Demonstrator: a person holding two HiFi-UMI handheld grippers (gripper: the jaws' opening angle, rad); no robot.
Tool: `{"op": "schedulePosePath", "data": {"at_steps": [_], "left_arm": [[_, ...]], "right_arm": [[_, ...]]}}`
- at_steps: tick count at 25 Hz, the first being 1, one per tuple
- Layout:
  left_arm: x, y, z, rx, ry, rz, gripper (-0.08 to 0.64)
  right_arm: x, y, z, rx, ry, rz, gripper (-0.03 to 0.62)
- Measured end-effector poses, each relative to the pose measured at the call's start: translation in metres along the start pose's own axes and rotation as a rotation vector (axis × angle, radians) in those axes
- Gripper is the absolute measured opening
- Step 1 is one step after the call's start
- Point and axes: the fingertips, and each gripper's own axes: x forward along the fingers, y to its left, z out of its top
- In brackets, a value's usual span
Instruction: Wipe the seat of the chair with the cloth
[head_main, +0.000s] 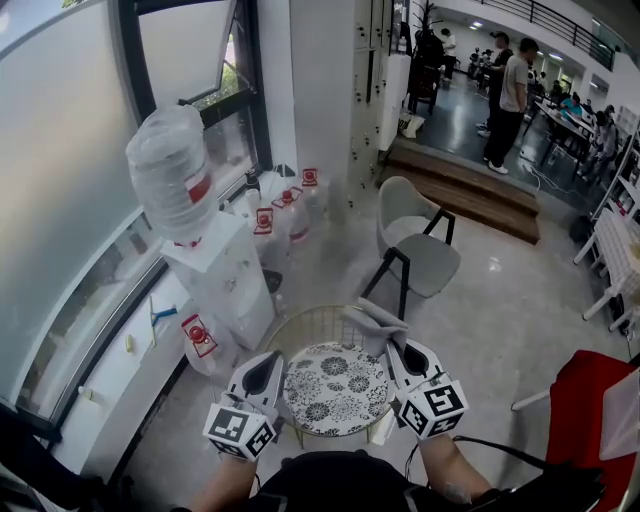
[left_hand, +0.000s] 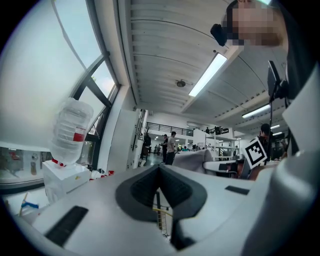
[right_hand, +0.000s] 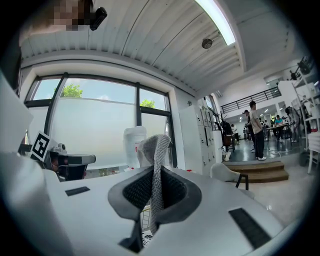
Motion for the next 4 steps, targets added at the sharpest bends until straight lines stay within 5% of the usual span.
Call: {"op": "schedulePosePath", "data": {"at_steps": [4], "left_arm": [[-0.0041, -0.0017, 0.0011, 0.006, -0.001, -0.002, 0.006]], "right_arm": [[-0.0016, 0.0024, -0.0010, 0.007, 0.002, -0.005, 0.021]]}}
